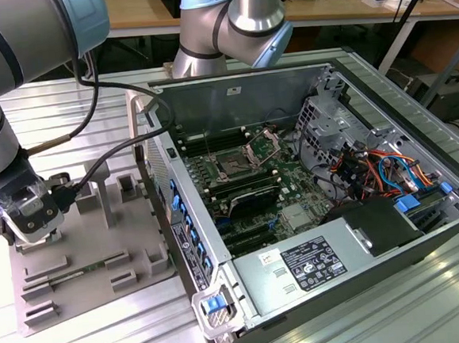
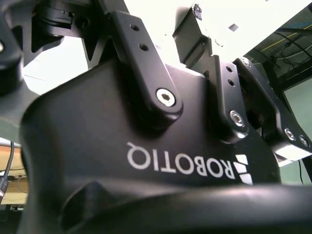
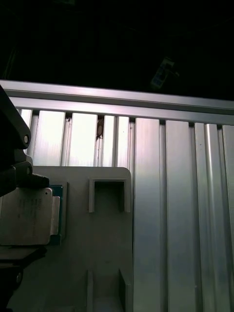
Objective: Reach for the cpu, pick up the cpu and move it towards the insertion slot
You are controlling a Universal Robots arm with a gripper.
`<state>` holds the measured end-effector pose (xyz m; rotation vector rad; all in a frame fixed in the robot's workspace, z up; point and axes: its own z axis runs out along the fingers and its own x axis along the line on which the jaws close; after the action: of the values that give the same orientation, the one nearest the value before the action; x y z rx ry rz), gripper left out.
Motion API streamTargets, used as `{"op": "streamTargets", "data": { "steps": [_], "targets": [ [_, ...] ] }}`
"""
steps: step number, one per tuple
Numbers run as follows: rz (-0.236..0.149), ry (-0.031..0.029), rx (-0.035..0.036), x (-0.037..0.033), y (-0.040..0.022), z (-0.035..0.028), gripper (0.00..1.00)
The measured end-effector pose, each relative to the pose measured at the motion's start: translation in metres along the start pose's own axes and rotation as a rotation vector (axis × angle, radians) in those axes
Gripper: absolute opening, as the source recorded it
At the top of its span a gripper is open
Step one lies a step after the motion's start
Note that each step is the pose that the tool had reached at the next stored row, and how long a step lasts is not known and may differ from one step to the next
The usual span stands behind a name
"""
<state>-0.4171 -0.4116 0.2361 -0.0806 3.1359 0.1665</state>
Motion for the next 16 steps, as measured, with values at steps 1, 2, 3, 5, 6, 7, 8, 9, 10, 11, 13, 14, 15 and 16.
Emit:
{"op": "streamTargets", "data": {
  "steps": [1, 2, 3, 5, 6, 7, 8, 9, 10, 11, 13, 14, 15, 16],
  "targets": [
    [0.0, 0.0001, -0.0003, 0.0, 0.0, -0.0003, 0.55],
    [0.0, 0.0, -0.0008, 0.0, 0.0001, -0.0007, 0.55],
    [0.0, 0.0, -0.0012, 0.0, 0.0001, -0.0009, 0.55],
    [0.0, -0.0003, -0.0025, 0.0, 0.0002, -0.0014, 0.55],
    [0.0, -0.0002, -0.0028, 0.0, 0.0002, -0.0016, 0.55],
    [0.0, -0.0002, -0.0033, 0.0, 0.0002, -0.0019, 0.55],
    [0.0, -0.0002, -0.0037, 0.0, 0.0002, -0.0021, 0.55],
    [0.0, -0.0002, -0.0043, 0.0, 0.0003, -0.0023, 0.55],
    [0.0, -0.0002, -0.0048, 0.0, 0.0003, -0.0026, 0.55],
    [0.0, -0.0003, -0.0054, 0.0, 0.0003, -0.0029, 0.55],
    [0.0, -0.0004, -0.0066, 0.0, 0.0004, -0.0034, 0.55],
    [0.0, -0.0004, -0.0071, 0.0, 0.0004, -0.0036, 0.55],
    [0.0, -0.0004, -0.0075, 0.0, 0.0004, -0.0038, 0.55],
    [0.0, -0.0005, -0.008, 0.0, 0.0004, -0.004, 0.55]
  ]
}}
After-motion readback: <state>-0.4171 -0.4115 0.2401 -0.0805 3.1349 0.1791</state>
